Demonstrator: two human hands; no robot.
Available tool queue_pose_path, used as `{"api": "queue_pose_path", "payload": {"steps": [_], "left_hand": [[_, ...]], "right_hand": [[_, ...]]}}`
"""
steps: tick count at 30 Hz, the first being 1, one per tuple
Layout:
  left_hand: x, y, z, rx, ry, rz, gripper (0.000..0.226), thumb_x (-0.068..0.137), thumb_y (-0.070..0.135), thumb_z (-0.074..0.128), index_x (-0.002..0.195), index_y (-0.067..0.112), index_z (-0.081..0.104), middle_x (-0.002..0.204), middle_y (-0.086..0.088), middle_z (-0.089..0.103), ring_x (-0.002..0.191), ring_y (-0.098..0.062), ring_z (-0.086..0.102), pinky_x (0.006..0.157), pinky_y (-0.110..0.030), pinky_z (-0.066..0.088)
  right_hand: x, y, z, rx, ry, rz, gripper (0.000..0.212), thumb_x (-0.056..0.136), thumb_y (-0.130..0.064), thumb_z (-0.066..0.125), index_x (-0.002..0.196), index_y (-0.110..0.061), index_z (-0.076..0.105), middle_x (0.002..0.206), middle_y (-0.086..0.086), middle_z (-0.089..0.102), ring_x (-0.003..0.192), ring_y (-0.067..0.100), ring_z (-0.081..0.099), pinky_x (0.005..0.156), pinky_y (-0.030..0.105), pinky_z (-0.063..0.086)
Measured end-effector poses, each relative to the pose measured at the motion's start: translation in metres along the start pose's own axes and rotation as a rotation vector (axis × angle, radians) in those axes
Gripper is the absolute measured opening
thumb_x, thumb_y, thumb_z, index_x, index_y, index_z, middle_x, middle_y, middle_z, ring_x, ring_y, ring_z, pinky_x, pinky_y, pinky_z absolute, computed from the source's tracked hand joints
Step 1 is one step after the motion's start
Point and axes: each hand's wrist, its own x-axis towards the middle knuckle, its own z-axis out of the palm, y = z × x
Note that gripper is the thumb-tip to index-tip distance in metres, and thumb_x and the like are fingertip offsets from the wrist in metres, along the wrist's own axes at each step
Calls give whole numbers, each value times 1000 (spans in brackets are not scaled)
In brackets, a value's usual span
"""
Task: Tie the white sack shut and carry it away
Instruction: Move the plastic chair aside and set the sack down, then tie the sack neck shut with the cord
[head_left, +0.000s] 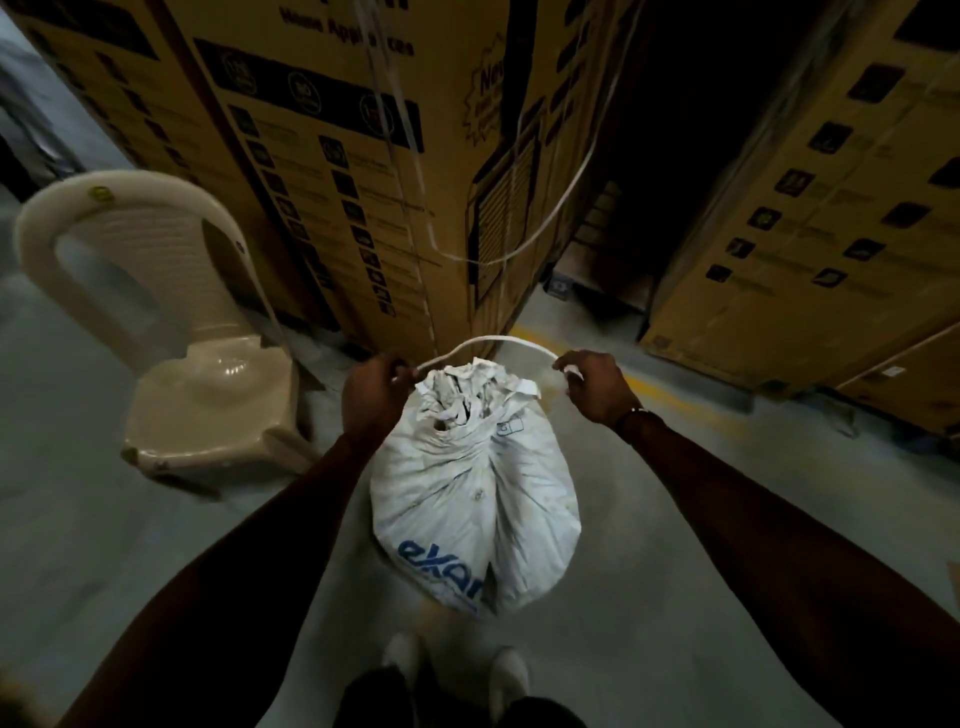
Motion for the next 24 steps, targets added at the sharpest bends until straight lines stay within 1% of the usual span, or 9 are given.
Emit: {"api": "queue_pose_path", "payload": {"steps": [2,5,8,11,15,17,19,22,24], "left_hand": [[11,-10,12,-29,34,57,12,90,18,66,85,10,72,74,-10,75,64,-18,64,60,-29,41],[33,-32,30,-46,37,113,6,89,7,68,85,7,72,73,-10,74,65,-18,64,58,-20,29],[55,-66,55,-73,-10,212,26,99,25,64,94,2,75,81,-5,72,74,-5,60,63,-23,37],[80,-106,84,-73,-78,282,31,98,28,58,96,4,78,88,-11,77,80,-17,69,72,-27,49],[112,-157,133,-141,-58,293,23,94,28,61,96,13,79,89,-10,79,81,-2,69,72,0,46],[128,-181,157,-169,-30,307,12,95,16,67,98,13,79,90,-7,79,81,8,68,75,-2,47],[144,-199,181,-202,15,293,10,94,7,70,99,8,78,81,4,77,69,18,65,72,-10,51],[162,-216,214,-369,-34,215,15,92,-7,67,106,-7,71,56,21,69,49,12,60,53,-10,47],[170,-224,231,-398,-41,231,25,91,-15,62,114,-4,66,59,26,70,53,12,62,57,-6,47]], "right_hand": [[12,11,9,-2,-16,26,30,96,8,54,122,9,70,129,31,67,123,48,62,108,48,46],[32,27,26,6,-27,53,39,90,16,54,124,10,69,131,32,65,123,48,63,110,48,46],[54,46,52,18,-28,73,40,90,17,52,126,9,68,133,31,64,118,48,66,110,51,47],[77,67,89,-4,3,42,41,92,16,54,130,8,66,139,29,63,127,46,62,115,48,43],[108,99,142,-27,58,-11,39,99,11,50,137,8,61,146,27,60,139,42,55,120,41,38],[124,118,164,-32,87,-14,42,99,11,50,139,7,60,147,26,60,139,41,56,117,37,37],[141,140,181,-36,122,-7,41,99,10,51,139,6,60,144,25,62,134,41,60,110,36,41],[165,177,198,-3,163,3,36,103,6,52,137,7,61,141,25,64,125,39,64,103,38,45],[181,201,206,79,164,48,30,106,4,50,133,7,62,125,23,68,107,32,65,86,32,51]]}}
